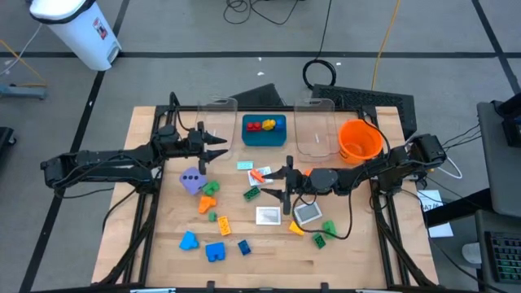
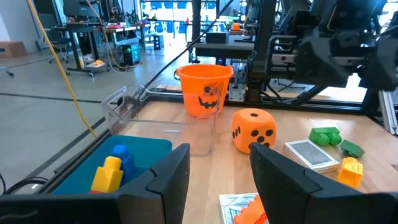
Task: Pick & Place Toys
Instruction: Put the purple dice into the left transparent bin
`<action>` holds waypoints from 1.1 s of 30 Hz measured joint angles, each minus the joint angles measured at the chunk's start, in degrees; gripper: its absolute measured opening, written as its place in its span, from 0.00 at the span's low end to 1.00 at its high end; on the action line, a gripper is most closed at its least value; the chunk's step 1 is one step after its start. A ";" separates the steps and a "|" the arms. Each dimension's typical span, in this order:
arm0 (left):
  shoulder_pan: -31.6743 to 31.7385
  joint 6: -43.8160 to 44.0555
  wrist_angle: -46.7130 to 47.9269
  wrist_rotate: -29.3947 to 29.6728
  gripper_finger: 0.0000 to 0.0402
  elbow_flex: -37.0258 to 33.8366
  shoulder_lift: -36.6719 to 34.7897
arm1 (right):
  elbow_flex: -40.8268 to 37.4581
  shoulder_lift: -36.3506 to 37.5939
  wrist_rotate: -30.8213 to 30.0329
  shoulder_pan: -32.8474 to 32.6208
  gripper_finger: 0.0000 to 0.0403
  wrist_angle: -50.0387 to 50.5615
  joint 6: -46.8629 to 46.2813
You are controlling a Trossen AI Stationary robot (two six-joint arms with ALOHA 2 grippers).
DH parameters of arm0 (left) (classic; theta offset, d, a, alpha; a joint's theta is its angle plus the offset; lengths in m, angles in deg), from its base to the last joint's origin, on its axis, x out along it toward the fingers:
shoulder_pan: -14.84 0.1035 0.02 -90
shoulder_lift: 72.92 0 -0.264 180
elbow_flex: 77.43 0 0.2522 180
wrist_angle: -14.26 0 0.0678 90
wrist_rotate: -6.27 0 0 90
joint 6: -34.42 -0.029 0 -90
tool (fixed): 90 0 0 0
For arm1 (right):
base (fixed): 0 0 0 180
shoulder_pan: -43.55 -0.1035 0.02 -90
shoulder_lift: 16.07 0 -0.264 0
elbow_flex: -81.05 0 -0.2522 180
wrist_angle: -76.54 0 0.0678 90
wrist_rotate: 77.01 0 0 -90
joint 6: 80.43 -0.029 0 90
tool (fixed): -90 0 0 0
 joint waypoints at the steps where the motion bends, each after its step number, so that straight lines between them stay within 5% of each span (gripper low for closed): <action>1: 0.00 0.00 0.00 0.00 0.44 0.00 0.00 | 0.00 -0.02 -1.09 0.02 0.46 0.90 0.02; 33: 0.00 0.00 -0.02 0.00 0.44 0.00 0.00 | 0.00 -0.07 -3.49 0.07 0.46 2.31 6.25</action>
